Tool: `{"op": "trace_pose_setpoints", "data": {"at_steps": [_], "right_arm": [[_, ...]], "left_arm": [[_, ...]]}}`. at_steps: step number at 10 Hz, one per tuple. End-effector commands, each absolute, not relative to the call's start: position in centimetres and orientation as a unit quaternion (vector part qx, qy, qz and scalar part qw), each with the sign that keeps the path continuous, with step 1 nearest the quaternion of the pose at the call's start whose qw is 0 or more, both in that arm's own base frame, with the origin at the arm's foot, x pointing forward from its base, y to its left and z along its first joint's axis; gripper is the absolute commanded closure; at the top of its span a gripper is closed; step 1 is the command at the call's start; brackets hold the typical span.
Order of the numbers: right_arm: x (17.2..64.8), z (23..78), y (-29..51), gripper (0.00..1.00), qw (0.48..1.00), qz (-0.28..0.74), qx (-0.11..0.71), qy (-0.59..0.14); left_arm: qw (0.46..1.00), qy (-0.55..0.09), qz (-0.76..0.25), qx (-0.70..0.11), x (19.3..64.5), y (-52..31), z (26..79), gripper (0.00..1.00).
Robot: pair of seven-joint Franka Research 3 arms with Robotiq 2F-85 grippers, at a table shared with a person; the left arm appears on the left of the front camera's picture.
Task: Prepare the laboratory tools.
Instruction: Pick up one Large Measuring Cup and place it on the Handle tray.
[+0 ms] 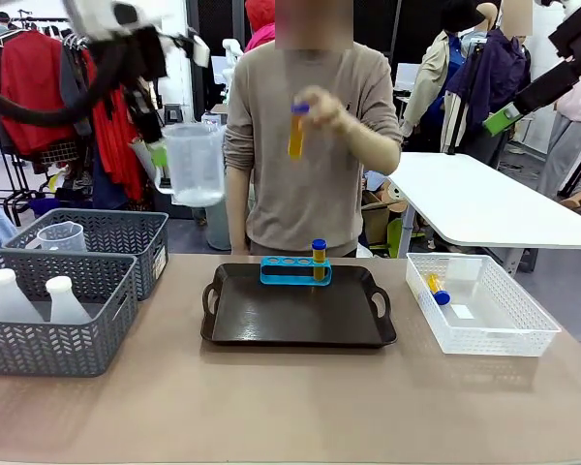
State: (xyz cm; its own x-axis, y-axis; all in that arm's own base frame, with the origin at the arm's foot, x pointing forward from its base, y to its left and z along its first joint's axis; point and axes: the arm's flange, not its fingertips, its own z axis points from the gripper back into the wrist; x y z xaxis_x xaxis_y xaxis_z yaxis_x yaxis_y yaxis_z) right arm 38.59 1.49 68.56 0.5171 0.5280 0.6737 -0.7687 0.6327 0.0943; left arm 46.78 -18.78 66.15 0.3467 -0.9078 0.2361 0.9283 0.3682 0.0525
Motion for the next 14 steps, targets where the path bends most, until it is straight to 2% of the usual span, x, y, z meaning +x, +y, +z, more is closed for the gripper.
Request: {"op": "trace_pose_setpoints", "data": {"at_steps": [1, 4, 14], "right_arm": [[38.6, 68.7, 1.6, 0.00, 0.849, 0.379, 0.199, -0.311], [38.6, 68.7, 1.6, 0.00, 0.849, 0.379, 0.199, -0.311], [38.6, 68.7, 1.6, 0.00, 0.849, 0.379, 0.199, -0.311]], "left_arm": [[0.804, -0.116, -0.580, -0.062, 47.0, -20.1, 65.1, 1.00], [0.803, -0.089, -0.583, -0.090, 47.5, -21.8, 62.2, 1.00], [0.834, -0.121, -0.537, -0.039, 45.8, -15.8, 65.0, 1.00]]}}
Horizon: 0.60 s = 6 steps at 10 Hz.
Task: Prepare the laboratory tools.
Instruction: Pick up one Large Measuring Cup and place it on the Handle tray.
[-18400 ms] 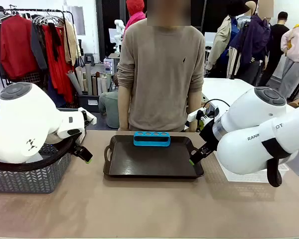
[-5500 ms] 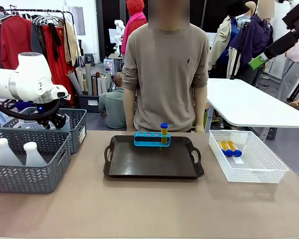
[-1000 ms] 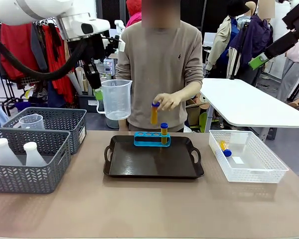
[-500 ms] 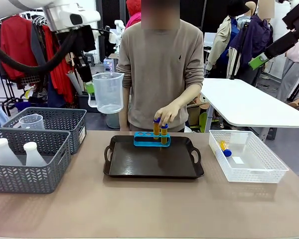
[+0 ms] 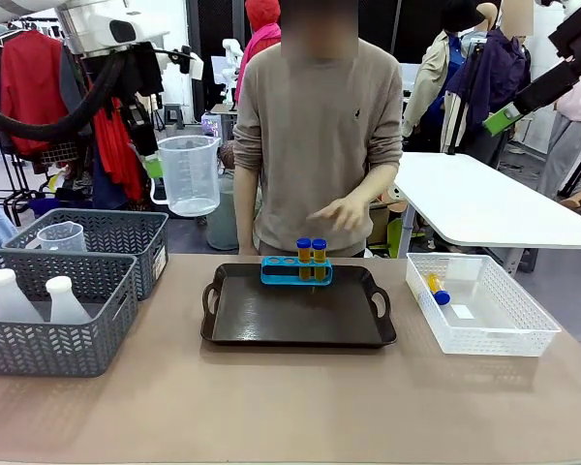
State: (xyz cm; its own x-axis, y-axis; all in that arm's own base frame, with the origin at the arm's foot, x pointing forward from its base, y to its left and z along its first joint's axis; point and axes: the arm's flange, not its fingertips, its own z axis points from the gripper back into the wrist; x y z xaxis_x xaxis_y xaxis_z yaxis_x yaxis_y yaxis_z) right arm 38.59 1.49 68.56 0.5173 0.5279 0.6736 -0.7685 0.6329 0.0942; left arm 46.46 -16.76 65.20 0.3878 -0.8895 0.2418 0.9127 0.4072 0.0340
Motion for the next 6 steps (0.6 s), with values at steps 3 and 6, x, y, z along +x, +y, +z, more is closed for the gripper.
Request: {"op": "trace_pose_setpoints", "data": {"at_steps": [3, 6], "right_arm": [[38.6, 68.7, 1.6, 0.00, 0.849, 0.379, 0.199, -0.311], [38.6, 68.7, 1.6, 0.00, 0.849, 0.379, 0.199, -0.311]], "left_arm": [[0.841, -0.137, -0.522, -0.029, 45.8, -14.2, 65.8, 1.00], [0.838, -0.122, -0.530, -0.045, 46.4, -15.2, 65.9, 1.00]]}}
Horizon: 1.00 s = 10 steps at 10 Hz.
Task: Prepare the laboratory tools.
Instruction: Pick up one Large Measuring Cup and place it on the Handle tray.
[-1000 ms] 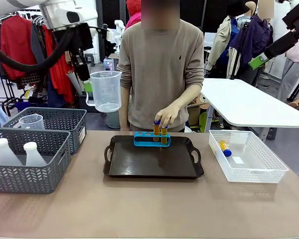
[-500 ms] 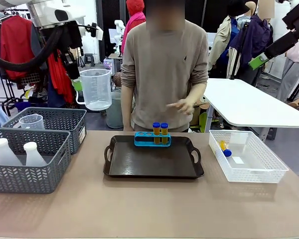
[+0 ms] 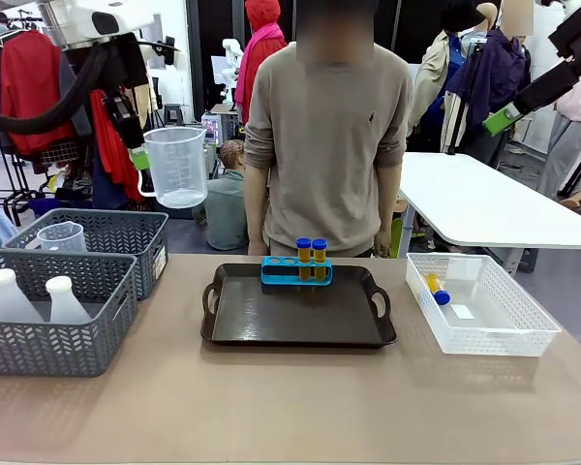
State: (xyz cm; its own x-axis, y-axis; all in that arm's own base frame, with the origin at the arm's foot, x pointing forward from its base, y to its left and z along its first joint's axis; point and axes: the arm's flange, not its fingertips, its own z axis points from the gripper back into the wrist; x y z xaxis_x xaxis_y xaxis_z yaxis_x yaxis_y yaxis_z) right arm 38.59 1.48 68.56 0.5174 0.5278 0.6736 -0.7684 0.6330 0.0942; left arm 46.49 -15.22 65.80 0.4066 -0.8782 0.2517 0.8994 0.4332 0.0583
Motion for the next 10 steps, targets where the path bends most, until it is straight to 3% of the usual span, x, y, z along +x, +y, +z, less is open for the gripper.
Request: {"op": "trace_pose_setpoints", "data": {"at_steps": [1, 7, 10], "right_arm": [[38.6, 68.7, 1.6, 0.00, 0.849, 0.379, 0.199, -0.311], [38.6, 68.7, 1.6, 0.00, 0.849, 0.379, 0.199, -0.311], [38.6, 68.7, 1.6, 0.00, 0.849, 0.379, 0.199, -0.311]], "left_arm": [[0.838, -0.122, -0.530, -0.045, 46.4, -15.2, 65.9, 1.00], [0.773, -0.094, -0.620, -0.094, 46.2, -25.9, 62.7, 1.00], [0.747, -0.091, -0.654, -0.074, 48.5, -32.5, 57.9, 1.00]]}}
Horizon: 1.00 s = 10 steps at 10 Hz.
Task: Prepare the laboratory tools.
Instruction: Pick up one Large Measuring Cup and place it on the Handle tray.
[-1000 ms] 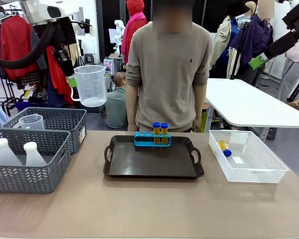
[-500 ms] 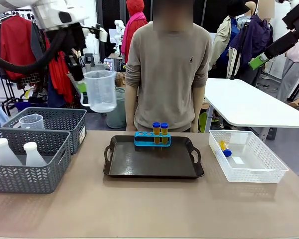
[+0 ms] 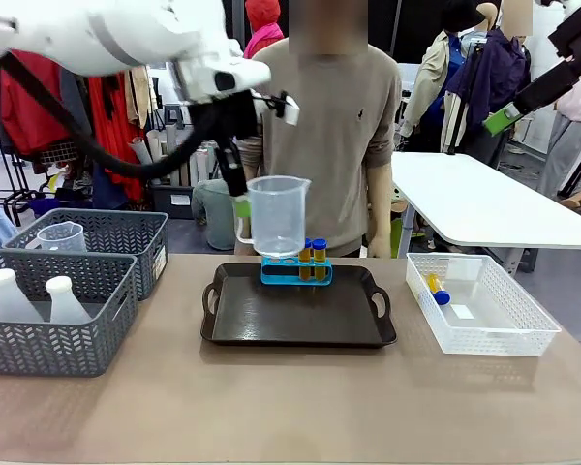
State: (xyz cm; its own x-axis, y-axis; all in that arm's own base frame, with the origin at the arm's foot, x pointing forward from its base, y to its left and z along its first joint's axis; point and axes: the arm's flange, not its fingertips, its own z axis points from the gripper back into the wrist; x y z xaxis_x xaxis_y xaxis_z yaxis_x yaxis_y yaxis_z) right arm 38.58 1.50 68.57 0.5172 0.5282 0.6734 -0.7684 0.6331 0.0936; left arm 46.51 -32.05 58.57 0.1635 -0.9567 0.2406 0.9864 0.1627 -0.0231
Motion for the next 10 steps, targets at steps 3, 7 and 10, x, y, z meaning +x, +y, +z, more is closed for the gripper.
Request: {"op": "trace_pose_setpoints", "data": {"at_steps": [3, 7, 10], "right_arm": [[38.6, 68.7, 1.6, 0.00, 0.849, 0.379, 0.199, -0.311], [38.6, 68.7, 1.6, 0.00, 0.849, 0.379, 0.199, -0.311], [38.6, 68.7, 1.6, 0.00, 0.849, 0.379, 0.199, -0.311]], "left_arm": [[0.722, -0.086, -0.681, -0.089, 52.5, -37.9, 53.0, 1.00], [0.711, -0.090, -0.696, -0.057, 54.3, -42.0, 47.7, 1.00], [0.712, -0.083, -0.692, -0.083, 53.5, -41.0, 48.5, 1.00]]}}
